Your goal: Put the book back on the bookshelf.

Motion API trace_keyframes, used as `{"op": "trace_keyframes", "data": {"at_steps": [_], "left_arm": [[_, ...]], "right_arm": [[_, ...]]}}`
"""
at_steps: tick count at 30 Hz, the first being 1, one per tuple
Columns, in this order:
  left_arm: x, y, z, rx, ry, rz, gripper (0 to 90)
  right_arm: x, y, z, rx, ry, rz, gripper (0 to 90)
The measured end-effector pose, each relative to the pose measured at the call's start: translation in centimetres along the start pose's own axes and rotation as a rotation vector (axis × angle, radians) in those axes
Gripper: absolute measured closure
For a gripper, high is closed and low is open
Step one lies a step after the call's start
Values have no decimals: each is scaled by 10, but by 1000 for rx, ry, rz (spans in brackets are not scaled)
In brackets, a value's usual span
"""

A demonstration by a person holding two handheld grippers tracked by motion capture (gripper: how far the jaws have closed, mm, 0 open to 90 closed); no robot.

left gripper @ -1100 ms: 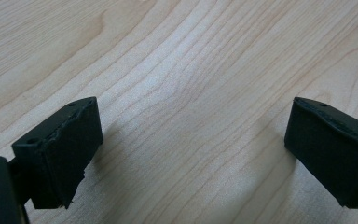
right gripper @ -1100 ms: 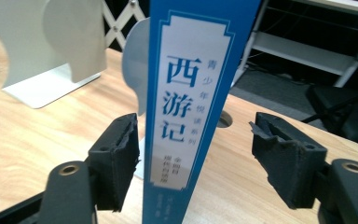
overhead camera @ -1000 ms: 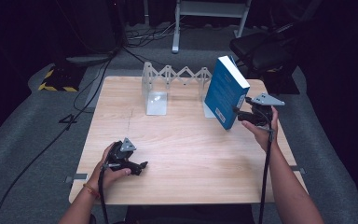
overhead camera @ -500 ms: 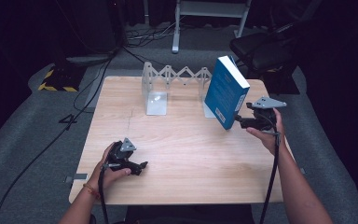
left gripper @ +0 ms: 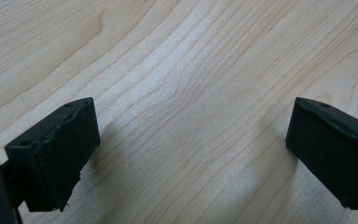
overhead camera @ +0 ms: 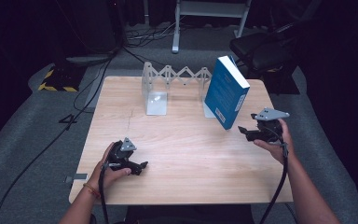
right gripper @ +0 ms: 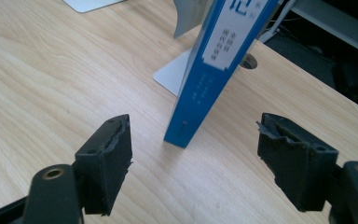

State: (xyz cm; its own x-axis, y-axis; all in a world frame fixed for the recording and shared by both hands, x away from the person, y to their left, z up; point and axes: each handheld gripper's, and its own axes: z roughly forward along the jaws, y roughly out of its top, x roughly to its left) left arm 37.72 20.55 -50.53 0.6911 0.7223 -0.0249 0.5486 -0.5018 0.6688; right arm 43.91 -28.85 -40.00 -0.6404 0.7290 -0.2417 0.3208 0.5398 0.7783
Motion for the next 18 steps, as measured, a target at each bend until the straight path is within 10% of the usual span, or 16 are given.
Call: {"op": "trace_keyframes", "data": {"at_steps": [18], "left_arm": [[1, 0, 0, 3, -1, 3, 25]], "right_arm": [[16, -66, -21, 102, 21, -27, 249]]}}
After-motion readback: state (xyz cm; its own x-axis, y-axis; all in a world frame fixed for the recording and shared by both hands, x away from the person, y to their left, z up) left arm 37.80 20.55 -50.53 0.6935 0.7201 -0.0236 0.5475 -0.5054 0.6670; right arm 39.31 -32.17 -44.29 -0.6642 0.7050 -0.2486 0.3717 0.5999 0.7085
